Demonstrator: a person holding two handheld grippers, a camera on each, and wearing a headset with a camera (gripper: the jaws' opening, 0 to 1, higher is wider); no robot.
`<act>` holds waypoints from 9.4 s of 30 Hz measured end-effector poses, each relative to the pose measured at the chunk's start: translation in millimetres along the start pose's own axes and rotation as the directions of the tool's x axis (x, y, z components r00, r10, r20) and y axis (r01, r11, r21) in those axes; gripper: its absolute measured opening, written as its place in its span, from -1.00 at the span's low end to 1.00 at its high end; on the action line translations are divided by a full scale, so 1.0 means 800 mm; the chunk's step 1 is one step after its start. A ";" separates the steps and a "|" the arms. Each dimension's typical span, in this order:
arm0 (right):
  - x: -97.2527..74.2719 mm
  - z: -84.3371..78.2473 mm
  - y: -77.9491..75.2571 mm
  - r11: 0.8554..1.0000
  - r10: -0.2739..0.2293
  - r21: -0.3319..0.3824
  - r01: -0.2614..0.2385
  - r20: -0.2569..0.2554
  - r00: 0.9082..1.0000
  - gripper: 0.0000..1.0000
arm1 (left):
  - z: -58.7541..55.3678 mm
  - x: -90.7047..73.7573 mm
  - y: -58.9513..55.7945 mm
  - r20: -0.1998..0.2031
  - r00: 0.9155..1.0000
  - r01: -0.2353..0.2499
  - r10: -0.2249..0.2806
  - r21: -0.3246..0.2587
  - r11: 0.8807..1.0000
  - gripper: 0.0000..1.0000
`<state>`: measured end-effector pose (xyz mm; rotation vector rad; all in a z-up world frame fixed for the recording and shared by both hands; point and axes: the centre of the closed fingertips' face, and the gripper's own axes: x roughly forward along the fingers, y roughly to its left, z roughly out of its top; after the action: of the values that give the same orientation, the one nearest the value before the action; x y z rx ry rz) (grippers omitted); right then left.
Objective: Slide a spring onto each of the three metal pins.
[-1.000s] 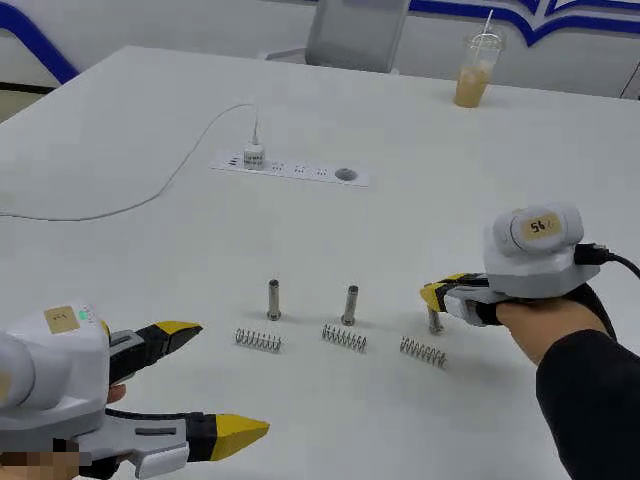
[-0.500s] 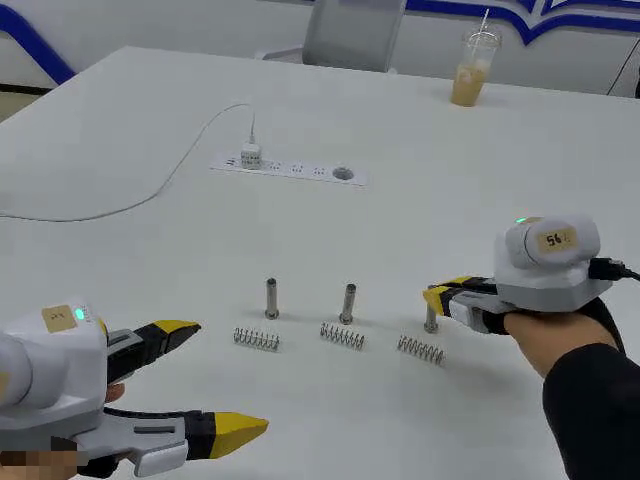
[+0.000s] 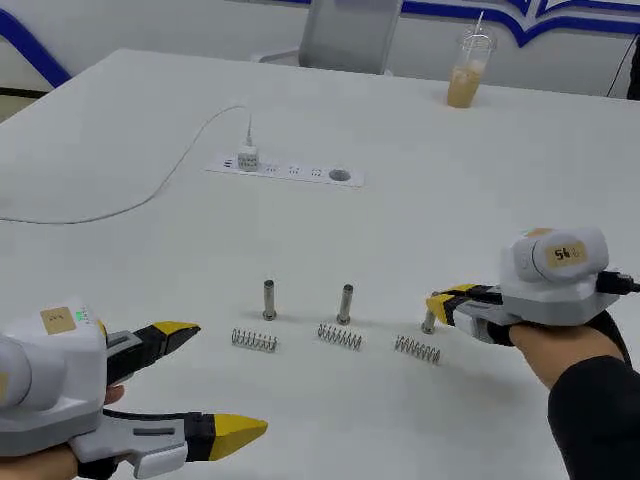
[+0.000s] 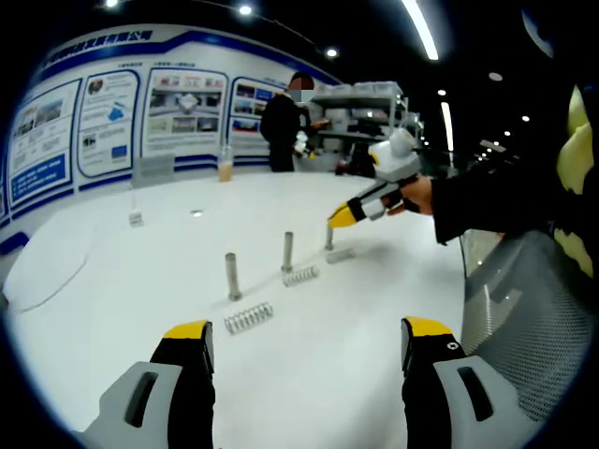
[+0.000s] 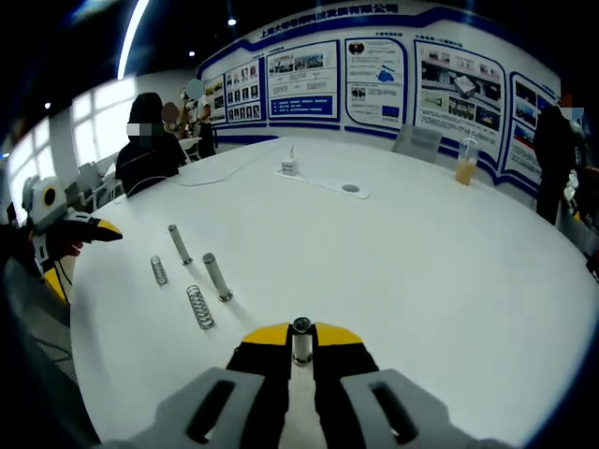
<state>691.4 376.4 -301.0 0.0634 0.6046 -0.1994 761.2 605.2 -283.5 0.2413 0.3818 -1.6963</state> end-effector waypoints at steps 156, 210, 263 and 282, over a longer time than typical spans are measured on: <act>-0.045 -0.041 0.161 0.794 0.449 -0.329 -0.511 -0.249 0.858 -0.78 | -0.009 0.120 -0.084 -0.243 0.917 0.386 -0.316 0.341 0.857 -0.29; -0.065 -0.025 0.181 0.728 0.445 -0.386 -0.567 -0.363 0.819 -0.77 | 0.001 0.123 -0.093 -0.204 0.924 0.383 -0.324 0.448 0.808 -0.80; -0.077 -0.008 0.139 0.736 0.374 -0.405 -0.543 -0.424 0.824 -0.77 | 0.000 0.093 -0.066 -0.151 0.946 0.321 -0.286 0.319 0.892 -0.34; -0.084 0.006 0.096 0.758 0.315 -0.411 -0.507 -0.450 0.836 -0.77 | 0.001 0.062 -0.022 -0.079 0.982 0.186 -0.172 0.230 0.955 -0.14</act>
<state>655.2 462.2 -258.7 -0.2965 0.9754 0.4353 735.8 561.9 -299.5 0.4434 0.2488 -1.9187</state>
